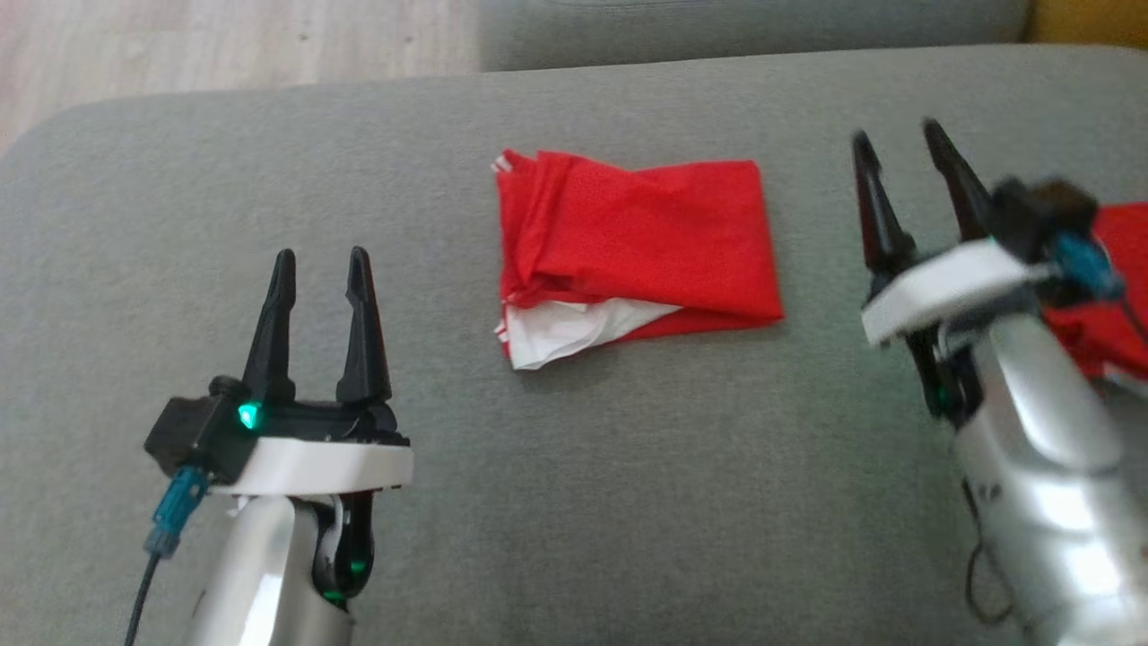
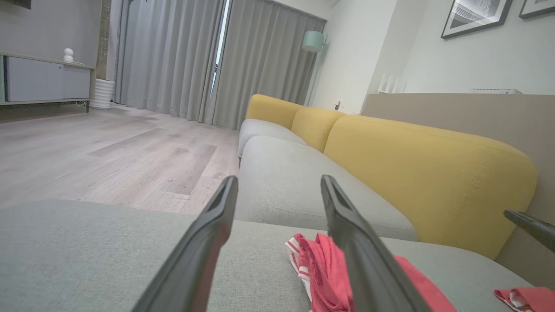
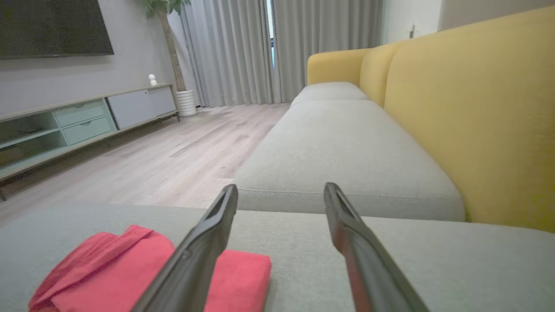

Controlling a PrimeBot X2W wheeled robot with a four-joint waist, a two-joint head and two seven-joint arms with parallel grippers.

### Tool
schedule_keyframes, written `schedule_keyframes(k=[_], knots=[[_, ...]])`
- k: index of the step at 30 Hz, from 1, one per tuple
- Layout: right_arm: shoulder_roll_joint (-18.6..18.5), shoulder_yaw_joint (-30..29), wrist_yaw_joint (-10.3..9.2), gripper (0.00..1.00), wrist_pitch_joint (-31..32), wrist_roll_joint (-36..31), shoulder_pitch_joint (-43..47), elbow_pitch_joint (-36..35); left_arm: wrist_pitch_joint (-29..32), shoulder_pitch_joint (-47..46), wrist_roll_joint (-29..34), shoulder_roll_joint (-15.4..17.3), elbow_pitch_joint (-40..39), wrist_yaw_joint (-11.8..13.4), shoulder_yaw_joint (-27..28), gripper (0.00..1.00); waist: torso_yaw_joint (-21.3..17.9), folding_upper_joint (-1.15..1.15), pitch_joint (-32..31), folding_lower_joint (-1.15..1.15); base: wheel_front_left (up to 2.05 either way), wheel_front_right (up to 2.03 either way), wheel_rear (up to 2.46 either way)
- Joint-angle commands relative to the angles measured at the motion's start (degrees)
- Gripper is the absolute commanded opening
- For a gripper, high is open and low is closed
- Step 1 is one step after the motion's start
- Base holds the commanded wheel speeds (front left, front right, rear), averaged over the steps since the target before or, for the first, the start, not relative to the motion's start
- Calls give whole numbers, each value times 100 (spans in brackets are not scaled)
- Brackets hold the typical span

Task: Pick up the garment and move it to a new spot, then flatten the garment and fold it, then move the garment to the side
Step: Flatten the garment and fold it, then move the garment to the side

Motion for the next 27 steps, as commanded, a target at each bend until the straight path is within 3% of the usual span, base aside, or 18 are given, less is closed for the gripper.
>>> schedule_keyframes(k=[1, 6, 12, 22, 27], knots=[[282, -528, -5, 100, -60, -511, 566, -711, -29, -163, 97, 49, -226, -13, 235, 100, -205, 0, 8, 0, 0, 0, 0], [664, -1227, -5, 100, -60, -1181, 1424, -1769, -29, -37, 223, 49, -258, -35, 324, 100, -413, 0, 10, 0, 0, 0, 0], [785, -1446, -5, 100, -61, -1338, 2105, -2421, -29, 214, 274, 49, -314, 35, 442, 100, -520, 0, -10, 0, 0, 0, 0], [789, -1591, -5, 100, -61, -1220, 2276, -2613, -29, 225, 238, 49, -403, 58, 338, 100, -401, 0, 77, 0, 0, 0, 0], [790, -1533, -5, 100, 24, -1327, 2041, -2231, -29, 101, 212, 49, -393, 44, 188, 100, -186, 0, 258, 0, 0, 0, 0]])
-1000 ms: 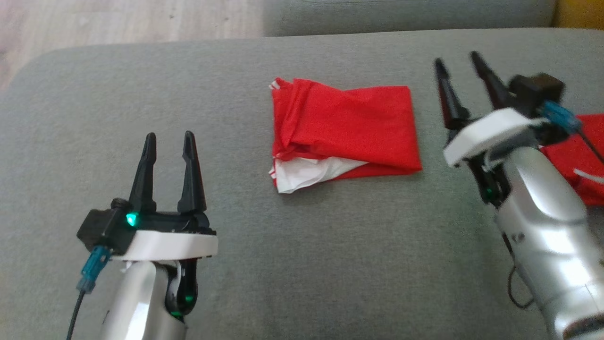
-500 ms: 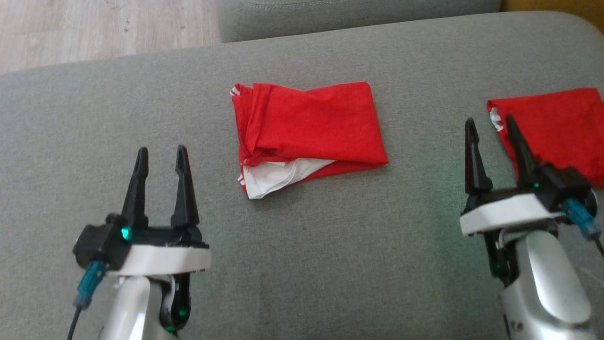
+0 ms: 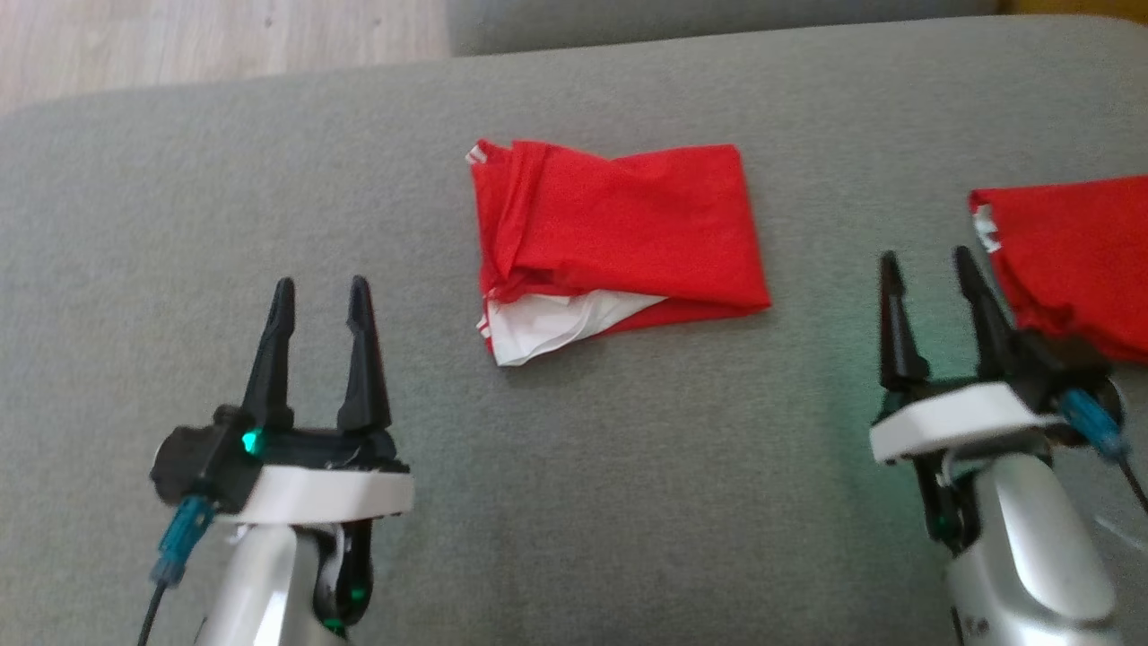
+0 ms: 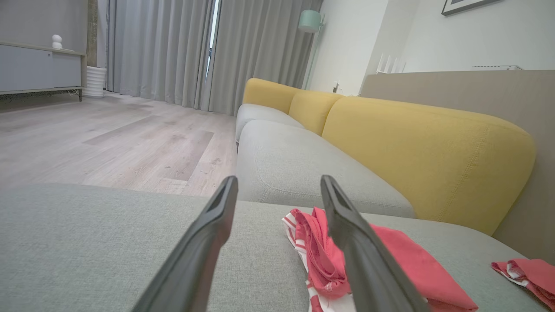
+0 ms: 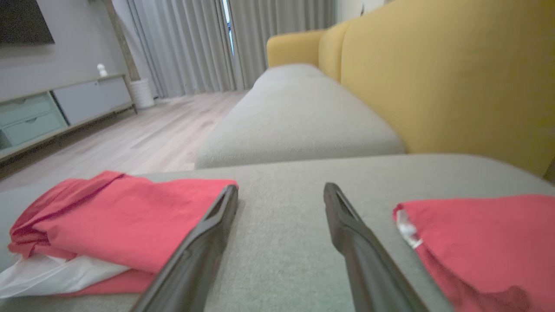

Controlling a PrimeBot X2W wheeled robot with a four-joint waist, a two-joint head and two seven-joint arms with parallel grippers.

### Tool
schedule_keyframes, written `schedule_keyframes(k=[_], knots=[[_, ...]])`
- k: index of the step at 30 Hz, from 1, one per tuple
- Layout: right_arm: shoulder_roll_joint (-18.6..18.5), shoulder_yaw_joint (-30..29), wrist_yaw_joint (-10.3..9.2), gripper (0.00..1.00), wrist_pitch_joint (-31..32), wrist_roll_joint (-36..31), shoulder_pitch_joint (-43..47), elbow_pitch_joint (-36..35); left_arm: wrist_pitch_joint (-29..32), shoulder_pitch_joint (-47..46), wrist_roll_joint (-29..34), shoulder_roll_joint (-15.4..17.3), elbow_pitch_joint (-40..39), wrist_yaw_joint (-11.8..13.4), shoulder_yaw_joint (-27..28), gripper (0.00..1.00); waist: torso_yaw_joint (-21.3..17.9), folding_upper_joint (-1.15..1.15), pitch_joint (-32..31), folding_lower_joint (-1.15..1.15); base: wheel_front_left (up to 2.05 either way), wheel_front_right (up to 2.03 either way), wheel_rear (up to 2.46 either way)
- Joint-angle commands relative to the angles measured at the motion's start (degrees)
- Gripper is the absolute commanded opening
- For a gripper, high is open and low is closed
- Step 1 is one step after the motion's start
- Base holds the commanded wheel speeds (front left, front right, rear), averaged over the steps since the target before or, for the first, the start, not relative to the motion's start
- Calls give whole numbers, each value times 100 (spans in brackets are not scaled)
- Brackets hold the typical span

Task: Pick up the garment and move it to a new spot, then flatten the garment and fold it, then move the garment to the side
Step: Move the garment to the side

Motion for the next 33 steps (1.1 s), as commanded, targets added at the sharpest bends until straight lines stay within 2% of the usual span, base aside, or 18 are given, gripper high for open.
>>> schedule_keyframes(k=[1, 10, 16, 21, 25, 26, 27, 33], knots=[[16, 155, -5, 100, 42, 19, -324, -107, -29, -269, -11, 47, -176, -3, 124, 100, 112, 0, 112, 0, 0, 0, 0], [17, 327, -5, 100, 586, 245, -1217, 993, -29, -503, -103, 47, -91, -4, -156, 100, 584, 0, 517, 0, 0, 0, 0], [17, 417, -5, 100, 937, 411, -1727, 1994, -29, -657, -170, 47, -50, 31, -307, 100, 828, 0, 697, 0, 0, 0, 0], [17, 820, -5, 100, 975, 982, -2028, 2701, -29, -741, -231, 47, -22, 69, -405, 100, 965, 0, 762, 0, 0, 0, 0], [17, 1157, -5, 100, 839, 994, -2213, 3131, -29, -743, -241, 47, -8, 105, -425, 100, 971, 0, 762, 0, 0, 0, 0], [17, 1231, -5, 35, 772, 960, -2256, 3204, -29, -739, -238, 47, 1, 108, -427, 100, 959, 0, 754, 0, 0, 0, 0], [17, 1295, -5, 0, 677, 900, -2297, 3264, -29, -733, -231, 47, 12, 106, -425, 100, 937, 0, 736, 0, 0, 0, 0], [17, 1343, -5, 0, 204, 309, -2526, 3498, -29, -723, -189, 47, 17, 78, -392, 100, 719, 0, 603, 0, 0, 0, 0]])
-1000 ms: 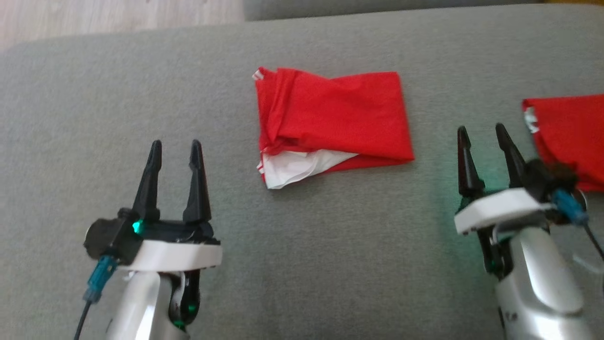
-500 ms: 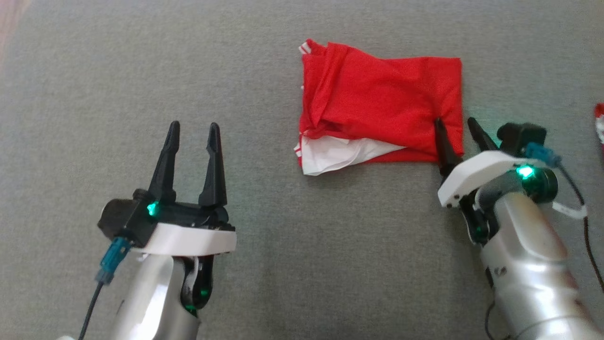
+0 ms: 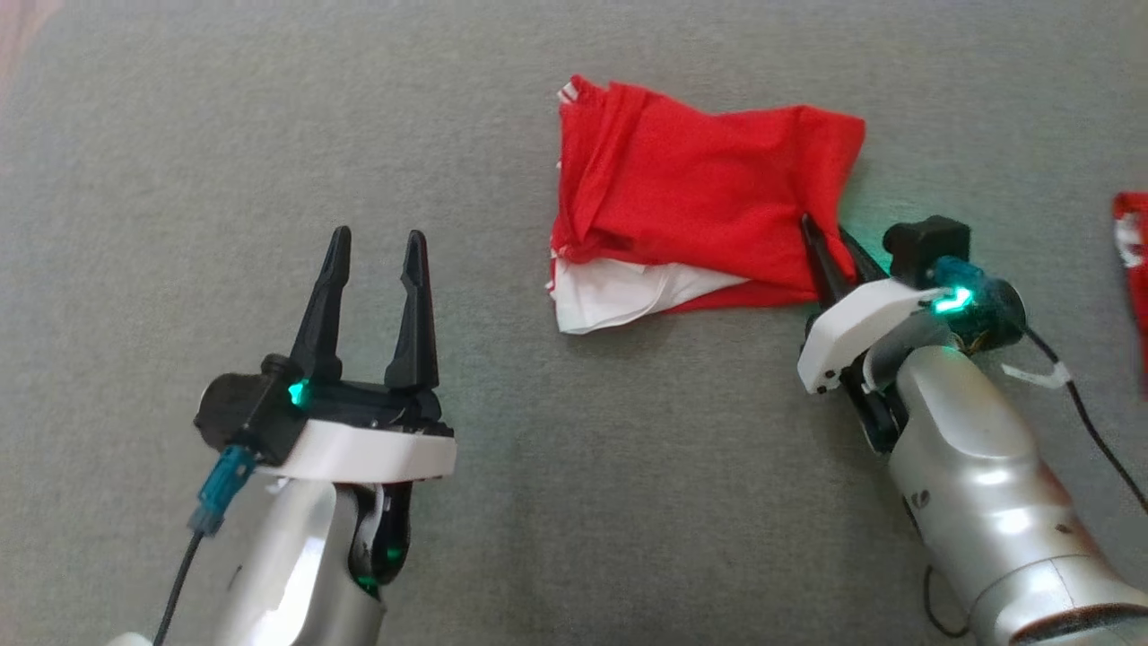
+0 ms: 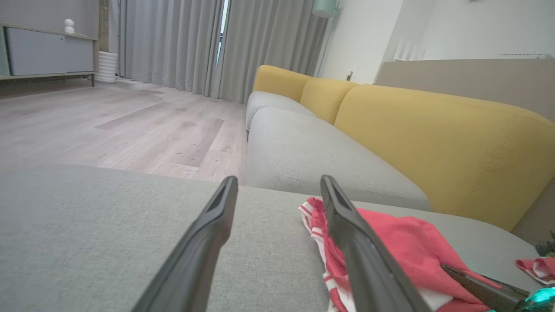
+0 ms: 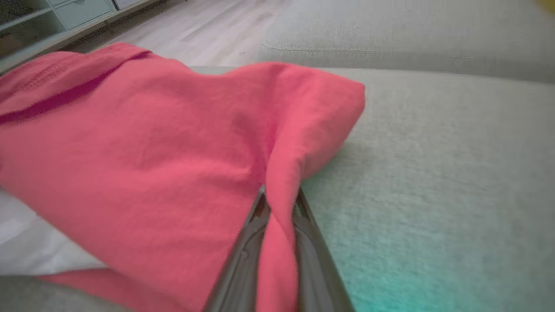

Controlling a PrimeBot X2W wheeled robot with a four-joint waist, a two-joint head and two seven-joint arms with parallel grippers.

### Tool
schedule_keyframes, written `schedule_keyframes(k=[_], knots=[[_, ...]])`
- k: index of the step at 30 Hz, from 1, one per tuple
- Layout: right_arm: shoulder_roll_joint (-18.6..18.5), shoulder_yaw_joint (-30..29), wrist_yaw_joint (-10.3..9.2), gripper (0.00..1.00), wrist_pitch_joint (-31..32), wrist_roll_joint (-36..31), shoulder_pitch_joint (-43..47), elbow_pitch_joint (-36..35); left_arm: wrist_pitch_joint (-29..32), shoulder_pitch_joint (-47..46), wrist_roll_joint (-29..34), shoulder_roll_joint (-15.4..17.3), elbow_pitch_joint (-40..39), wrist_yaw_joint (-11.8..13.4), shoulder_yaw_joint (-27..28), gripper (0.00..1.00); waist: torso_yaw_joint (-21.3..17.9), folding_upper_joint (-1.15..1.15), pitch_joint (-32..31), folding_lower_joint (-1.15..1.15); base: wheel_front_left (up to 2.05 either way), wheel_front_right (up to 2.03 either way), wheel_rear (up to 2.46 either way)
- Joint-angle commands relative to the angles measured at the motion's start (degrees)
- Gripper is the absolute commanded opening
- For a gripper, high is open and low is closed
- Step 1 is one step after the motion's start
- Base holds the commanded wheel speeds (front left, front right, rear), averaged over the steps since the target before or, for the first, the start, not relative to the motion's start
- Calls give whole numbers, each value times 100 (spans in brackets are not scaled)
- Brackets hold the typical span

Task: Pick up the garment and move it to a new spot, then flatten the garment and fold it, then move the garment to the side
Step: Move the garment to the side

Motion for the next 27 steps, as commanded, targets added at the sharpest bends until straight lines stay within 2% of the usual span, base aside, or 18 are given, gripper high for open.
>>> schedule_keyframes(k=[1, 7, 13, 19, 27], knots=[[85, 75, -4, 0, -91, -179, -131, -56, -29, -131, 28, 48, -175, 13, 187, 100, -123, 0, -82, 0, 0, 0, 0], [-25, 31, -4, 0, -286, -1215, -170, -323, -29, -86, 36, 48, -195, -17, 216, 100, -603, 0, -282, 0, 0, 0, 0], [-486, 194, -4, 0, -317, -1641, 24, -830, -29, -51, 74, 48, -226, -48, 225, 100, -1105, 0, -439, 0, 0, 0, 0], [-1213, 561, -4, 0, -115, -1491, 187, -1409, -29, -64, 95, 48, -245, -60, 229, 100, -1516, 0, -435, 0, 0, 0, 0], [-2454, 655, -4, 0, 477, -898, 482, -2190, -29, -174, 120, 48, -236, -78, 192, 100, -1690, 0, -272, 0, 0, 0, 0]])
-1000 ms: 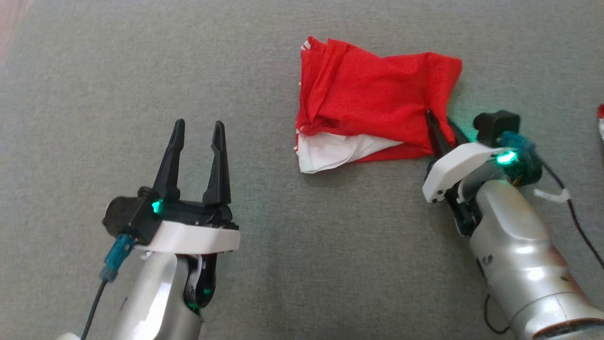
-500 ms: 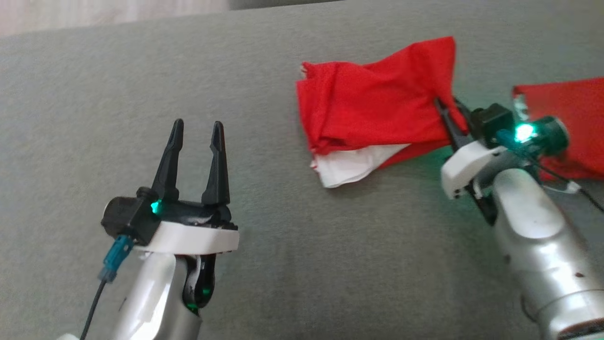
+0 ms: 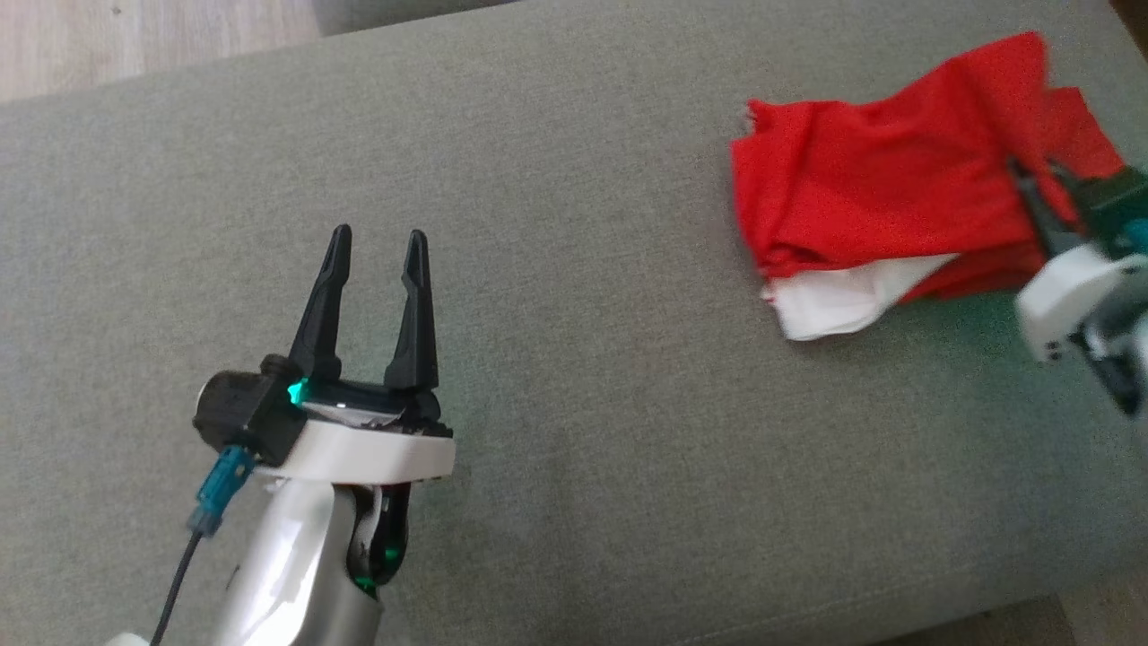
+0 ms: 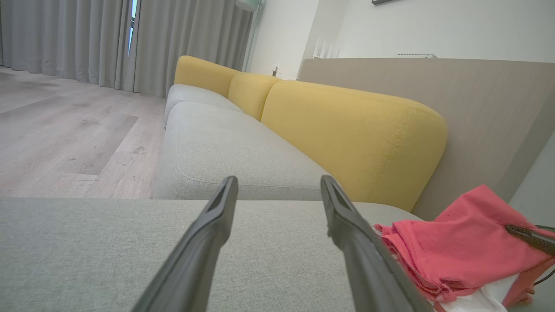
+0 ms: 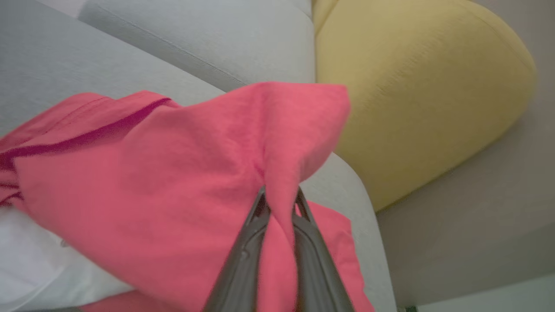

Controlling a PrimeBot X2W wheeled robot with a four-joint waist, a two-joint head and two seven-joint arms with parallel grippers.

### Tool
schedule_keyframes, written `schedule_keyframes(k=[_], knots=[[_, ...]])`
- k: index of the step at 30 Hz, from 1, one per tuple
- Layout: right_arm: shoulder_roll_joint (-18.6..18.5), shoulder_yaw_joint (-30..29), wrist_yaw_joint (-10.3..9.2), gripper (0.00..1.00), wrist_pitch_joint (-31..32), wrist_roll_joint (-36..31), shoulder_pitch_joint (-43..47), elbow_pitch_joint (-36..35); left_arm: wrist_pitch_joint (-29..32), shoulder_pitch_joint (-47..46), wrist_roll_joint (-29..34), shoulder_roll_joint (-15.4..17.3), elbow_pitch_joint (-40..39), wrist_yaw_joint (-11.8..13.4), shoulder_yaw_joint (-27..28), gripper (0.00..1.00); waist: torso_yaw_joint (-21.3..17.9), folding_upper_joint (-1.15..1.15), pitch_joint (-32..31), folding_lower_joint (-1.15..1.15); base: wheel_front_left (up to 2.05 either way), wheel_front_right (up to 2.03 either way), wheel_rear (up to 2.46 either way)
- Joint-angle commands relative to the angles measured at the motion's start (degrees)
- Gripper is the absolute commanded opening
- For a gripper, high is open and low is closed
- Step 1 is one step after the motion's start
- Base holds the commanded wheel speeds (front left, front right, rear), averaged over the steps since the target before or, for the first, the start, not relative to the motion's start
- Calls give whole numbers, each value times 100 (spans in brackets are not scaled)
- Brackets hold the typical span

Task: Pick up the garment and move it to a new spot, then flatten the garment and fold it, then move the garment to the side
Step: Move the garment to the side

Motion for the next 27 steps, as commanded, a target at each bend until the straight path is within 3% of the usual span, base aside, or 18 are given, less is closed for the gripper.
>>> schedule_keyframes(k=[1, 7, 11, 22, 23, 24, 27], knots=[[-260, -18, -5, 0, 63, 101, 71, -240, -29, -191, 67, 47, -190, -20, 183, 100, -14, 0, 39, 0, 0, 0, 0], [-805, -501, -5, 0, 433, 237, 303, -404, -29, -247, 68, 47, -145, -57, 176, 100, -4, 0, 149, 0, 0, 0, 0], [-950, -848, -5, 0, 547, 161, 371, -292, -29, -292, 89, 47, -132, -83, 160, 100, 42, 0, 222, 0, 0, 0, 0], [-869, -1447, -5, 0, 440, -40, 492, 170, -29, -325, 227, 47, -74, -147, 293, 100, 115, 0, 384, 0, 0, 0, 0], [-839, -1478, -5, 37, 416, -56, 489, 190, -29, -320, 237, 47, -70, -154, 302, 100, 112, 0, 390, 0, 0, 0, 0], [-815, -1513, -5, 100, 385, -78, 485, 203, -29, -316, 246, 47, -66, -161, 308, 100, 108, 0, 394, 0, 0, 0, 0], [-708, -1651, -5, 100, 287, -106, 452, 206, -29, -315, 265, 47, -58, -180, 332, 100, 93, 0, 402, 0, 0, 0, 0]])
